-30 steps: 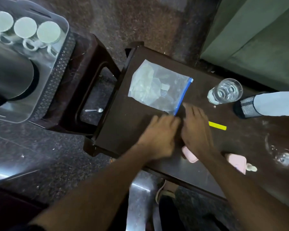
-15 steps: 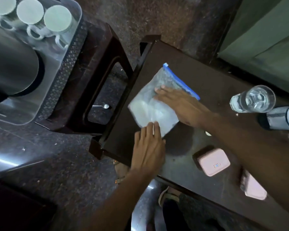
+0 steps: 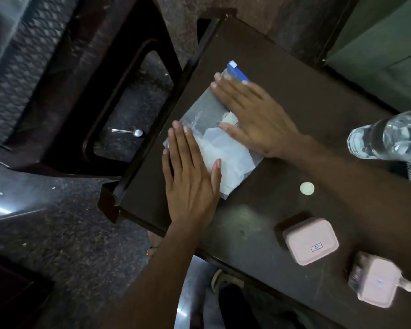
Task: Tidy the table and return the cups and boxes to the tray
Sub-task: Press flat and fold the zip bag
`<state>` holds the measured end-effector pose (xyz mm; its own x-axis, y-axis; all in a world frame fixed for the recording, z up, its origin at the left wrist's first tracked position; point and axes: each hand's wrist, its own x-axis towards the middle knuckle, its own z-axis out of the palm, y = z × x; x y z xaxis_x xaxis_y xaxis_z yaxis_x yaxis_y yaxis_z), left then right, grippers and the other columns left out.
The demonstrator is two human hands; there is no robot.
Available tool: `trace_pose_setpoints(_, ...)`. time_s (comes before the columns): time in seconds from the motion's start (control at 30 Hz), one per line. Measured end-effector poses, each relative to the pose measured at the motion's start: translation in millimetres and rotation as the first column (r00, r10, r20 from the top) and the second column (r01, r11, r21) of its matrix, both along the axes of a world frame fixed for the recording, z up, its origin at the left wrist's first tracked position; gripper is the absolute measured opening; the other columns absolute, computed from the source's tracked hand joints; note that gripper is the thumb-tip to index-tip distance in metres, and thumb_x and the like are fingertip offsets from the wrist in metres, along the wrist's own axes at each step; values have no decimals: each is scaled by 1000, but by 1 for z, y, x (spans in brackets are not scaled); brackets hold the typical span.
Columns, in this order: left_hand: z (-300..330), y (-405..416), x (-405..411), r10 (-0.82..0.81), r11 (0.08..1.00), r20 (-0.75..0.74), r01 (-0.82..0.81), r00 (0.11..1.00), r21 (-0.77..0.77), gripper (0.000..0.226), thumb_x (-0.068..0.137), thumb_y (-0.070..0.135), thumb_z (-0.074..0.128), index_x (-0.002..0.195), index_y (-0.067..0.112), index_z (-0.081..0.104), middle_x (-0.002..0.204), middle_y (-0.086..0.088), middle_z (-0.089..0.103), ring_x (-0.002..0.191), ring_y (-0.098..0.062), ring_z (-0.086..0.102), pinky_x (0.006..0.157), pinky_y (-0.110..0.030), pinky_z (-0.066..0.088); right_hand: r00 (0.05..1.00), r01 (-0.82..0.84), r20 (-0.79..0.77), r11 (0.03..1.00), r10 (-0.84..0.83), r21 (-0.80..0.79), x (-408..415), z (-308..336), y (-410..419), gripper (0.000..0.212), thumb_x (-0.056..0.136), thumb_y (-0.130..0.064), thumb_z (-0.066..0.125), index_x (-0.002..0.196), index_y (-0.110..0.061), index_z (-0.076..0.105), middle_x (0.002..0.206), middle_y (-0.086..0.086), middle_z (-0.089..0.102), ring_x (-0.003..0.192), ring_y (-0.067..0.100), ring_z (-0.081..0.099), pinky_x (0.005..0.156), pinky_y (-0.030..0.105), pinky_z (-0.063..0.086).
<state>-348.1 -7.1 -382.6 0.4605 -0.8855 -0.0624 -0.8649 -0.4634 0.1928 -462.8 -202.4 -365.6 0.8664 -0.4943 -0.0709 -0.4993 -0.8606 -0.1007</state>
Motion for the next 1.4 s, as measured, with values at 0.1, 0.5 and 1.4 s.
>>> trace_pose_setpoints(0.1, 0, -1, -2, -9, 1000, 14, 9, 1000, 11, 82, 112, 55, 27, 170, 3, 2, 179, -15, -2, 167, -27, 0, 134, -47, 13, 1000, 5, -26, 998, -6, -55, -7, 1, -24, 63, 112, -40, 24, 168, -21, 2, 176, -3, 2, 163, 10, 3, 131, 42, 19)
trace_pose_setpoints(0.5, 33, 7, -13, 20, 979, -16, -16, 1000, 205, 89, 110, 63, 24, 169, 3, -5, 178, -15, -10, 167, -28, -2, 127, -55, 25, 745, 564, 193, 757, -639, 331, -31, 34, 4, 44, 95, -37, 67, 134, -18, 59, 117, 2, 60, 109, 23, 57, 99, 46, 48)
trace_pose_setpoints(1.4, 80, 1, 39, -91, 994, -205, 100, 975, 34, 67, 106, 30, 52, 164, 8, 29, 170, -12, 33, 154, -28, 35, 120, -47, 29, 868, 478, 28, 848, -496, 229, 4, 44, 103, 32, 99, -3, 57, 130, -12, 58, 124, 8, 56, 109, 25, 56, 91, 42, 52)
